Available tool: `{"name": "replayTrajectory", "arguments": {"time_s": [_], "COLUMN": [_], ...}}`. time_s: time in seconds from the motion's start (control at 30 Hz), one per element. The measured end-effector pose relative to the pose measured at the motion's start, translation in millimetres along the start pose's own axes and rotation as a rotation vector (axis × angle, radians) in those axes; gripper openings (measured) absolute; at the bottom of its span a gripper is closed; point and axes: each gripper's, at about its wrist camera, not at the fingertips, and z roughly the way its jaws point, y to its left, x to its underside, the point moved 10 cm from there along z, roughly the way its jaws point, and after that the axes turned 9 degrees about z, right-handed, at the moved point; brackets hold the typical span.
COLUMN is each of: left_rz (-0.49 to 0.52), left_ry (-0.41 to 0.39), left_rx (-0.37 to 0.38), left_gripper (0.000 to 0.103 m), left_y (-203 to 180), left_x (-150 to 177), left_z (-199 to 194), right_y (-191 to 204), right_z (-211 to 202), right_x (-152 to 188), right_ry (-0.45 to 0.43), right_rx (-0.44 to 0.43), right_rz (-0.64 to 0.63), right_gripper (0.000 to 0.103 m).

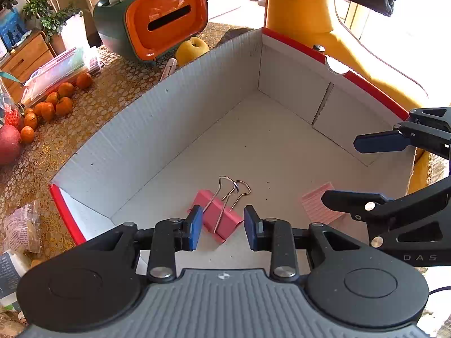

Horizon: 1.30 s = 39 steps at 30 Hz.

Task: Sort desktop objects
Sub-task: 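Open the right tool to drop the comb while the left tool releases the clip into the box, then withdraw both open tools from the red box back toward the table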

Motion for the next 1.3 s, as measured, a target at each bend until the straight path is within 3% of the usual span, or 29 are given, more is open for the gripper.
{"name": "replayTrajectory", "arguments": {"time_s": [0.33,0.47,0.53,0.57,0.6,0.7,0.93,1.3], "left_rz": [-0.013,-0.023,-0.042,-0.048,-0.048,-0.04,-0.08,-0.135], "left_ry": [-0.091,-0.141,-0.169,-0.181,-0.197,-0.22,-0.264,-0.338], "left_rx": [-0.022,-0.035,-0.034,-0.041,-0.051,-0.064,-0.09,-0.127], "left_gripper": [0.03,0.031,0.043,0.059,0.067,0.067,0.079,0.097], "left_y": [-4,-6,-7,-7,-7,-8,2,18], "left_x": [7,13,17,19,22,30,52,89], "left_z": [-43,-62,-72,-76,-81,-94,-122,-162], "right_y": [10,19,25,27,29,37,59,100], "right_z": [-30,-48,-56,-59,-62,-70,-92,-120], "right_x": [1,1,2,3,4,8,11,20], "right_ry": [-0.056,-0.096,-0.112,-0.12,-0.125,-0.14,-0.196,-0.252], "right_rx": [-0.017,-0.029,-0.032,-0.032,-0.034,-0.037,-0.052,-0.077], "right_rz": [-0.004,-0.015,-0.017,-0.015,-0.015,-0.03,-0.039,-0.049], "right_gripper": [0.066,0.075,0.075,0.078,0.078,0.081,0.091,0.094]}}
